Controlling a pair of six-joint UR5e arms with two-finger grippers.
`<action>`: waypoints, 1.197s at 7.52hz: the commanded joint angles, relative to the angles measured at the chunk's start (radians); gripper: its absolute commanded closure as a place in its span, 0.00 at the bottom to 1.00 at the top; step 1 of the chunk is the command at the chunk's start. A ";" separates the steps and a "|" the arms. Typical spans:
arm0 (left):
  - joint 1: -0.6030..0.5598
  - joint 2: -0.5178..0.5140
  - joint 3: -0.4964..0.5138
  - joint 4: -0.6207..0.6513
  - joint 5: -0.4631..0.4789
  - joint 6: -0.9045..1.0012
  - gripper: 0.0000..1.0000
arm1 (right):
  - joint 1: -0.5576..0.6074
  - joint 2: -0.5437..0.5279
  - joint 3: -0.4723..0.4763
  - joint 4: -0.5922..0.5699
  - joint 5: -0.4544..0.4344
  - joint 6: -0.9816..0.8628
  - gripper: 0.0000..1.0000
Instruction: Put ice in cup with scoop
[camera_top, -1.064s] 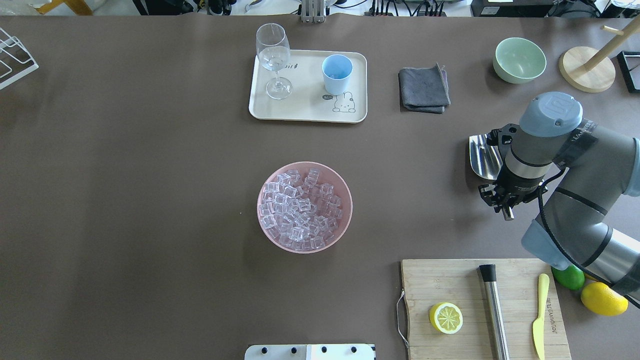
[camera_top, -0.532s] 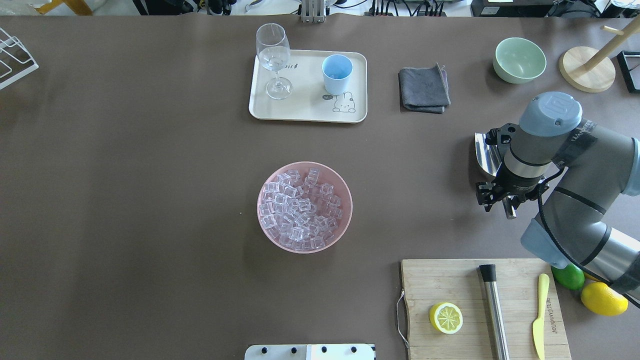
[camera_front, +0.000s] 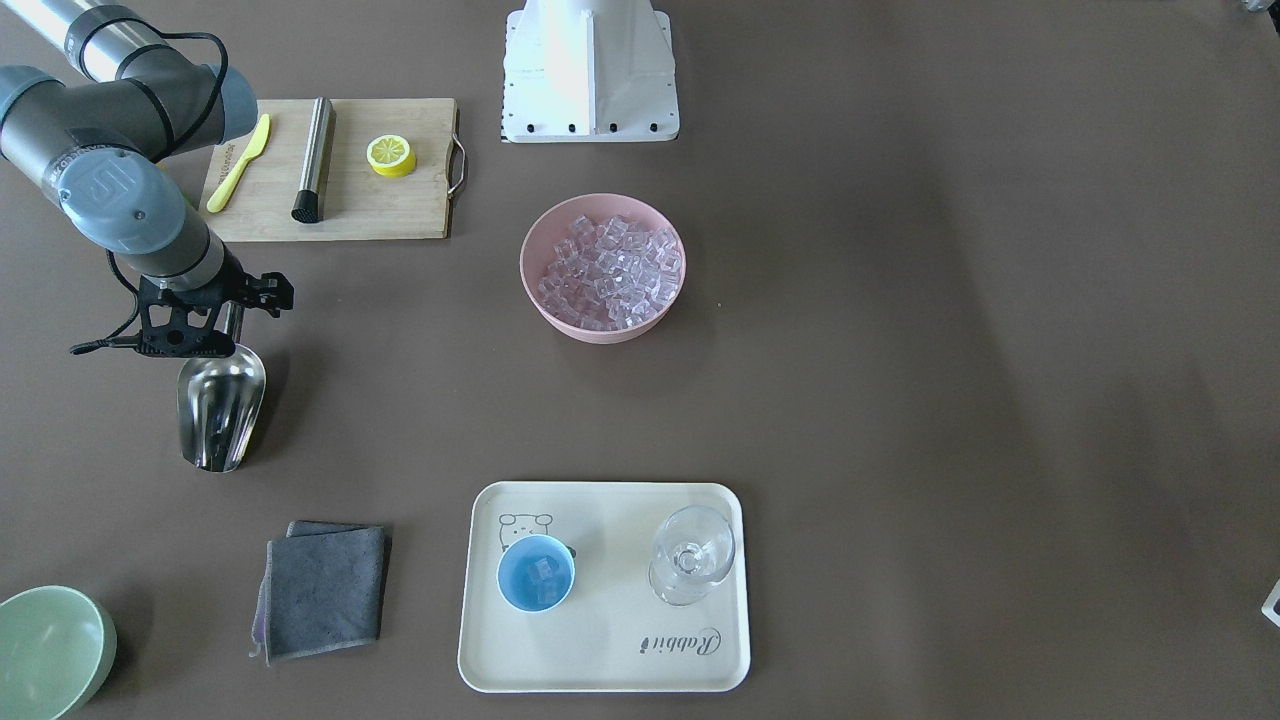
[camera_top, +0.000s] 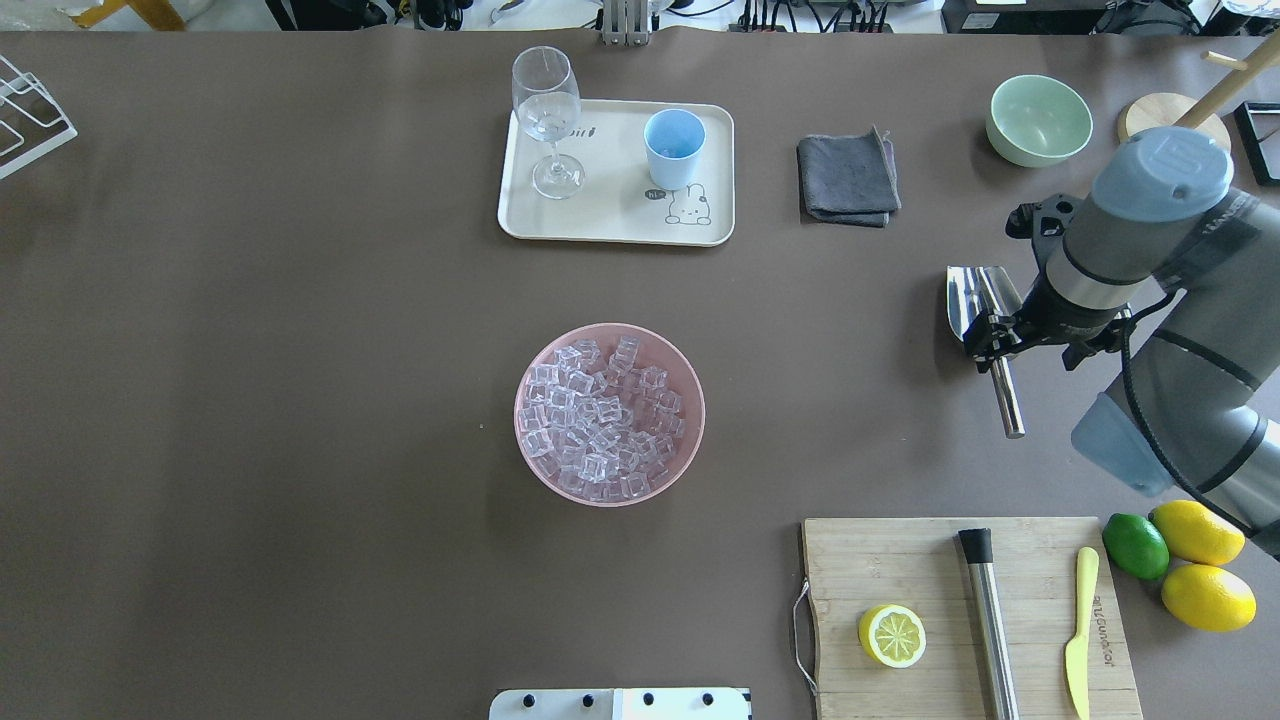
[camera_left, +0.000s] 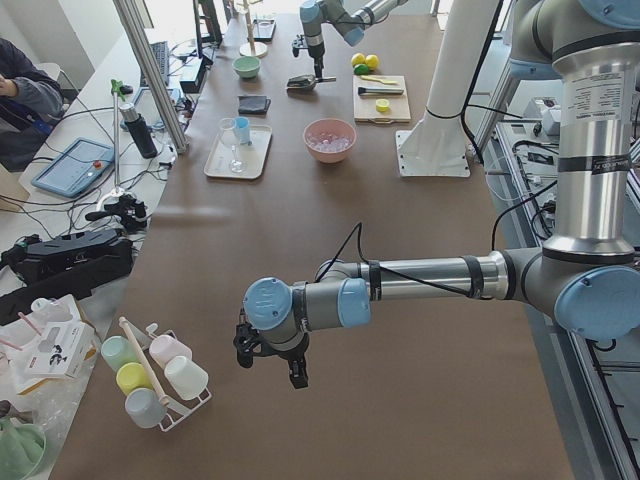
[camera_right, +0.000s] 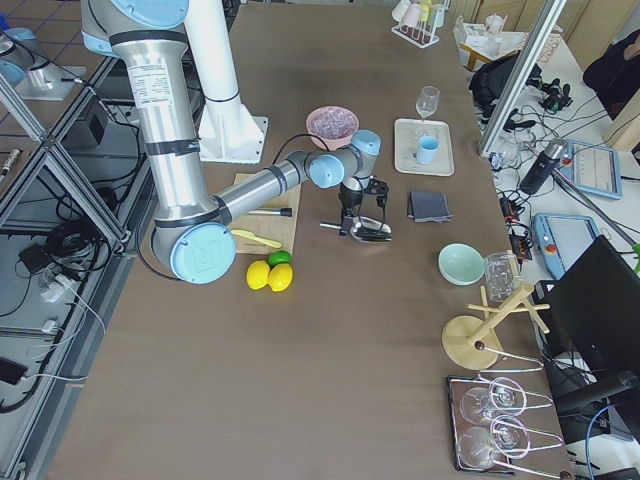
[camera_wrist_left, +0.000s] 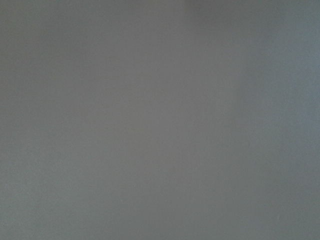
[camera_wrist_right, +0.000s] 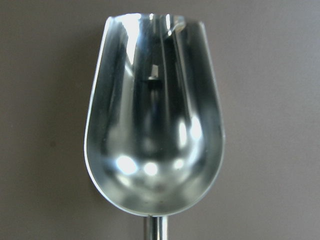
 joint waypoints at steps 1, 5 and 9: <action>0.000 0.000 0.000 0.000 0.000 0.000 0.02 | 0.193 -0.001 0.022 -0.009 0.058 -0.098 0.00; 0.000 0.000 0.002 0.000 0.002 0.000 0.02 | 0.622 -0.015 -0.045 -0.182 0.182 -0.672 0.00; 0.000 0.000 0.000 0.002 0.002 0.000 0.02 | 0.803 -0.064 -0.240 -0.178 0.213 -1.049 0.00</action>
